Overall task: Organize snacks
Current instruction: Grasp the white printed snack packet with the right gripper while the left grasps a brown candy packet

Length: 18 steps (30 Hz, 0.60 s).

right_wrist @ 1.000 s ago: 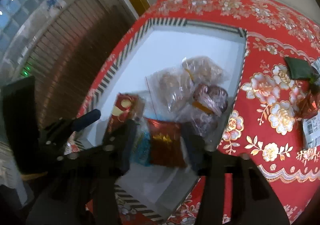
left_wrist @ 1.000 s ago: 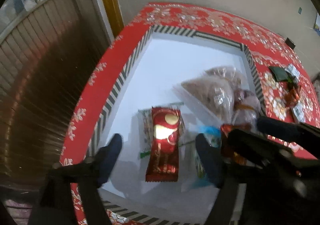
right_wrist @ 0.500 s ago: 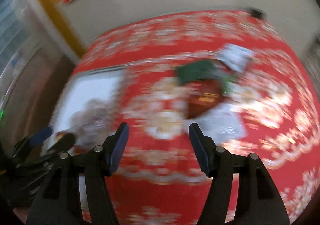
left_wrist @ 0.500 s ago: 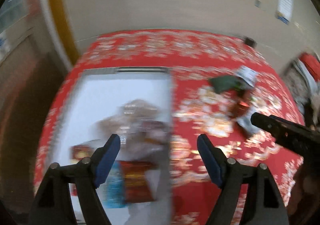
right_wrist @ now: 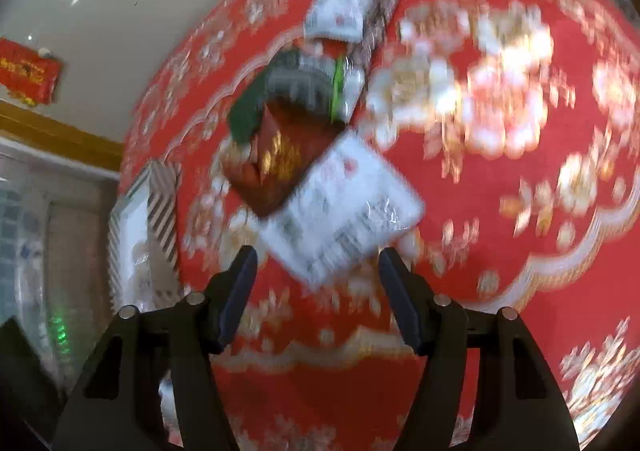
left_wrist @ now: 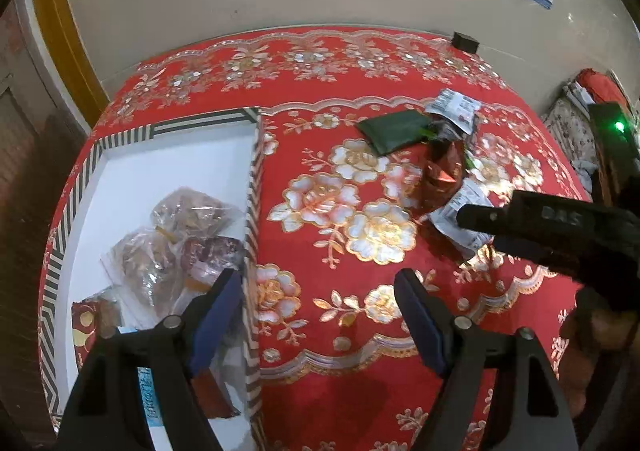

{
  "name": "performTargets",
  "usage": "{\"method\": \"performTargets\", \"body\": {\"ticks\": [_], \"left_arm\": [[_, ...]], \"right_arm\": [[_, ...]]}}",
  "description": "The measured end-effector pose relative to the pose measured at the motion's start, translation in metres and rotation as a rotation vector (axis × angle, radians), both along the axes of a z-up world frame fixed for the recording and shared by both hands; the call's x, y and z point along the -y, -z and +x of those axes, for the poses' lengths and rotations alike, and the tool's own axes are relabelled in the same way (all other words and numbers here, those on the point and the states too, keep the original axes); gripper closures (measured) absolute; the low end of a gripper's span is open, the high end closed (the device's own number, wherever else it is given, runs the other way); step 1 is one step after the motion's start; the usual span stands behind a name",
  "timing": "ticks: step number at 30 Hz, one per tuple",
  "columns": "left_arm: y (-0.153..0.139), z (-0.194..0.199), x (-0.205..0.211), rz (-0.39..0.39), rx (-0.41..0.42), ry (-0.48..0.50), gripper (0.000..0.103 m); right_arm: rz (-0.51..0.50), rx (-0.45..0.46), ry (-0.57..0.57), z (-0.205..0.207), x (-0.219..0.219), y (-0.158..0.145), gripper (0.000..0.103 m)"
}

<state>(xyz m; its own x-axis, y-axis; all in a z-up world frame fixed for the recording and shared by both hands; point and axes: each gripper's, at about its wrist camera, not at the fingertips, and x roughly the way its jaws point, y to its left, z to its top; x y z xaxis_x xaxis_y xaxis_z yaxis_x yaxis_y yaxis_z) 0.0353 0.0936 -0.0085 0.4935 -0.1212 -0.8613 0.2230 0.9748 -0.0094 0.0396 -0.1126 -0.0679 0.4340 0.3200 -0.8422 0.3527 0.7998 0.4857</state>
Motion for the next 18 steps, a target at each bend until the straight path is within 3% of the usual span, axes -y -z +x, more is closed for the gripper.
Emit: {"method": "performTargets", "body": {"ticks": [4, 11, 14, 18], "left_arm": [[0.004, 0.008, -0.006, -0.008, -0.015, -0.021, 0.022], [0.009, 0.019, 0.004, -0.014, -0.031, 0.011, 0.022], [0.006, 0.029, 0.019, -0.005, -0.018, 0.050, 0.022], [0.006, 0.046, 0.049, 0.006, -0.028, 0.130, 0.022]], "right_arm": [[-0.127, -0.039, 0.006, 0.023, -0.005, -0.004, 0.039], [-0.350, -0.086, -0.107, 0.044, -0.019, -0.008, 0.039], [-0.373, -0.058, -0.122, 0.038, -0.015, -0.010, 0.046], [-0.407, -0.038, -0.134, 0.024, -0.001, -0.010, 0.048]]}}
